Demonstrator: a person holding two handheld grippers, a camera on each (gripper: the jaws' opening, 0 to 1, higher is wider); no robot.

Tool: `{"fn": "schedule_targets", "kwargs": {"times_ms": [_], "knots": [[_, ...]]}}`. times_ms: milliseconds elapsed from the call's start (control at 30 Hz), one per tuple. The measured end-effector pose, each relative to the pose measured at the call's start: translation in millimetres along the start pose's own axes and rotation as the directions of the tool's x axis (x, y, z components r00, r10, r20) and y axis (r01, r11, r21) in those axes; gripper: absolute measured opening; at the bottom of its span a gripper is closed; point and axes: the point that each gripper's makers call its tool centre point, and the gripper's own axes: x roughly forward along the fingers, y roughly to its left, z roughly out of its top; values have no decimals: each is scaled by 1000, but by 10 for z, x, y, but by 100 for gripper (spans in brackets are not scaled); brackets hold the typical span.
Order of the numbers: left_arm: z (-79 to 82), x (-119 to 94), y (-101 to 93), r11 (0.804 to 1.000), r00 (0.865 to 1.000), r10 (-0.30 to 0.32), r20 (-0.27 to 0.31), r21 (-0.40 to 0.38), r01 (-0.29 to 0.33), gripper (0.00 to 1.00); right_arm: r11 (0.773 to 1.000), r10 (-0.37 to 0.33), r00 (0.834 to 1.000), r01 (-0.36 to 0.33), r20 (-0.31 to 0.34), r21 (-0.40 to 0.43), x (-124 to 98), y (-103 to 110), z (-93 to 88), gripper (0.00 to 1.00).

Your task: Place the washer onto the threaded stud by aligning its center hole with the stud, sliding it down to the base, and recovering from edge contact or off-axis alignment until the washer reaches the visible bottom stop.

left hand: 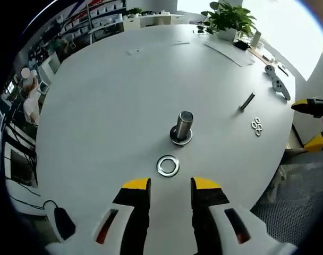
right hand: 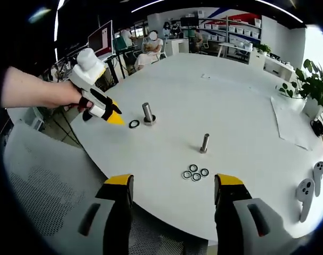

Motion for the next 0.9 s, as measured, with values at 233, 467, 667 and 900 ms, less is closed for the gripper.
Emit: {"fn": "schedule_targets", "kwargs": {"times_ms": [233, 467, 667, 900], "knots": [[0, 131, -25, 1000, 999, -15, -40, 15, 16, 28, 1000, -11, 1000, 11, -1, 17, -1, -42, -10, 64], [-2, 233, -13, 1000, 997, -15, -72, 17, 17, 28, 1000, -16, 1000, 16, 2, 24, -12, -72, -8, 64], [-51, 322, -26, 996, 993, -2, -115, 83, 12, 28, 999, -19, 1000, 18, 4, 29, -15, -68, -7, 64], [-69, 356, 0, 997, 991, -1, -135, 80, 12, 27, 998, -28, 1000, 28, 10, 57, -28, -116, -7, 64]]}}
